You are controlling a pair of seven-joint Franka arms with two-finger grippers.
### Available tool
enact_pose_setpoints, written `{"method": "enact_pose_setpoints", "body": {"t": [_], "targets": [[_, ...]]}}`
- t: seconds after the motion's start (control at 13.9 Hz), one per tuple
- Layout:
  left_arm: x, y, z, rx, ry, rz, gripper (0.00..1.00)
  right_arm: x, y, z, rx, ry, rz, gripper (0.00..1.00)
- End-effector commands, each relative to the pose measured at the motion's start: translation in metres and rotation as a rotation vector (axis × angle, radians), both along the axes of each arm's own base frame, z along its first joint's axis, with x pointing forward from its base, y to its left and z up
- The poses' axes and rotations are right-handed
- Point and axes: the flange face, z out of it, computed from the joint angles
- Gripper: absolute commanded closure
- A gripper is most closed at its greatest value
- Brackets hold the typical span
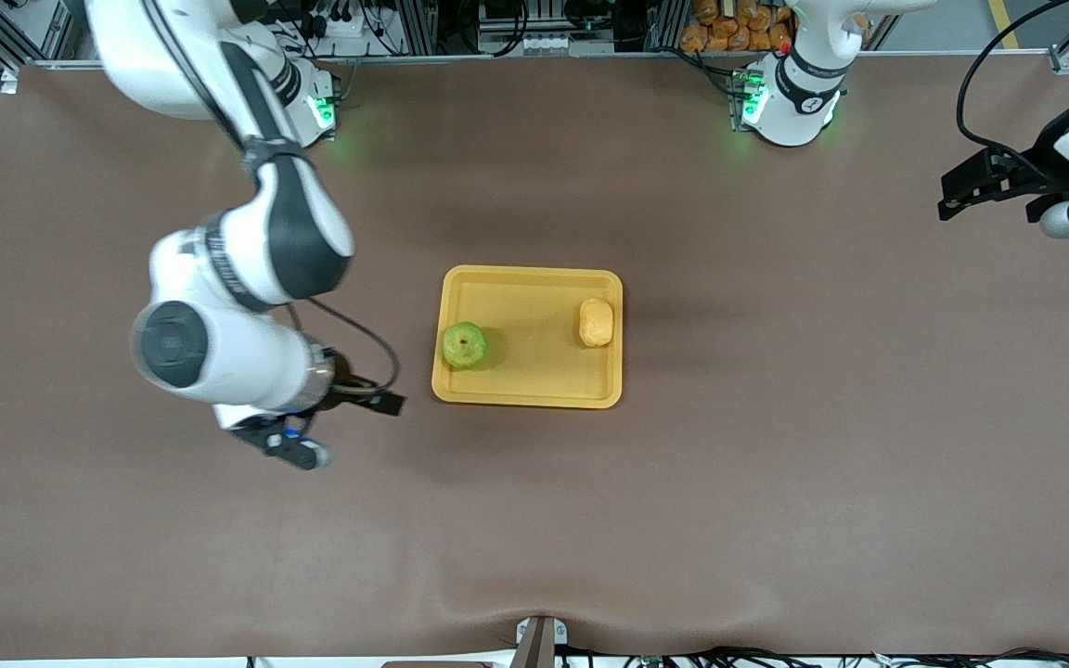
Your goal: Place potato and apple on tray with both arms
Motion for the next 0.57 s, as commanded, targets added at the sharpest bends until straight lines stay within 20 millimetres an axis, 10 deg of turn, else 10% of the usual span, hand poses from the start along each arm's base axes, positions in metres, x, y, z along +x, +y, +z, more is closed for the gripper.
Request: {"method": "enact_pose_setpoints", "body": {"t": [0.0,0.5], "targets": [[0.0,-0.001,-0.002,-0.016,0.014,0.01,0.0,-0.002,-0.027,0.033,-0.081,-0.041,0.018,0.0],[0.001,0.004,-0.002,-0.018,0.014,0.02,0.0,-0.011,-0.129,0.094,-0.072,-0.024,0.101,0.0]]}}
